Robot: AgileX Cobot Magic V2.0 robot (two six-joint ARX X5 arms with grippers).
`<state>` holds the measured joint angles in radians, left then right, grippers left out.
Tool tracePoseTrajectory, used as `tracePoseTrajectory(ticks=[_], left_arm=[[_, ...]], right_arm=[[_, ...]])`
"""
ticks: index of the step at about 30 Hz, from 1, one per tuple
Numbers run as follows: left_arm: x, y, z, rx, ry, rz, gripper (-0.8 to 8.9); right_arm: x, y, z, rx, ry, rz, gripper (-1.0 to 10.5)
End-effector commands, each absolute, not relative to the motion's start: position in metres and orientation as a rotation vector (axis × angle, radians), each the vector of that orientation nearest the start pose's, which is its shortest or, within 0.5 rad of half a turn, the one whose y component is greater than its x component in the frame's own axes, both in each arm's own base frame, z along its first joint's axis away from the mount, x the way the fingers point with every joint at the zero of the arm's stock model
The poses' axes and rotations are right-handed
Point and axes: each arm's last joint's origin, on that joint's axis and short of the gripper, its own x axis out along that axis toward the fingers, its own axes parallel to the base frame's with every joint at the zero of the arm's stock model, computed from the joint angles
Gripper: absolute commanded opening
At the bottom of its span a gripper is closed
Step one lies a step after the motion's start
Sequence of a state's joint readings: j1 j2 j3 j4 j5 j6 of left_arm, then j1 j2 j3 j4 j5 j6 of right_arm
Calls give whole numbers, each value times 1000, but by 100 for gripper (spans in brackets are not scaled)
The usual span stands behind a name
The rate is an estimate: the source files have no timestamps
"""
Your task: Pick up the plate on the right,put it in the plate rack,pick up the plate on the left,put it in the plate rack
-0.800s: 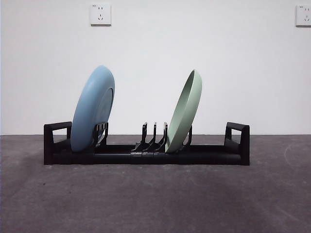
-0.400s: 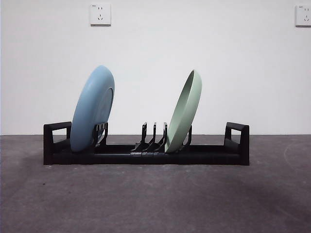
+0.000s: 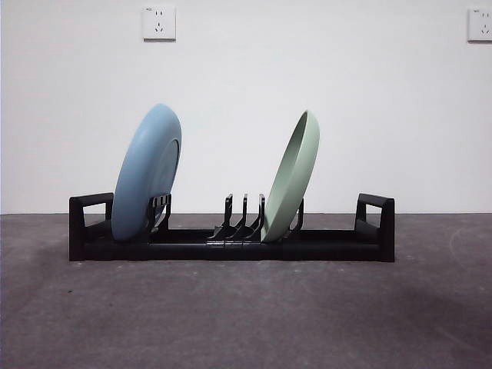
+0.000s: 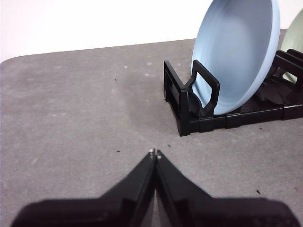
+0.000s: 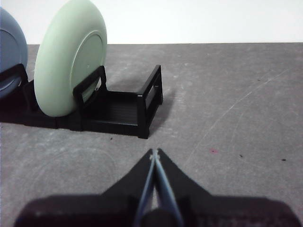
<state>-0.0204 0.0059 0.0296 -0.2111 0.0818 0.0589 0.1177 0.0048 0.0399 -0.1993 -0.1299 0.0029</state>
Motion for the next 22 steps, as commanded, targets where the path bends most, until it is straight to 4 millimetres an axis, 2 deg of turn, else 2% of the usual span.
tracePoseTrajectory(ticks=[1, 22], left_arm=[[95, -4, 148, 47, 193, -103, -3], [95, -4, 148, 47, 193, -103, -3]], right_arm=[[94, 15, 151, 11, 175, 245, 1], [95, 14, 149, 8, 177, 217, 1]])
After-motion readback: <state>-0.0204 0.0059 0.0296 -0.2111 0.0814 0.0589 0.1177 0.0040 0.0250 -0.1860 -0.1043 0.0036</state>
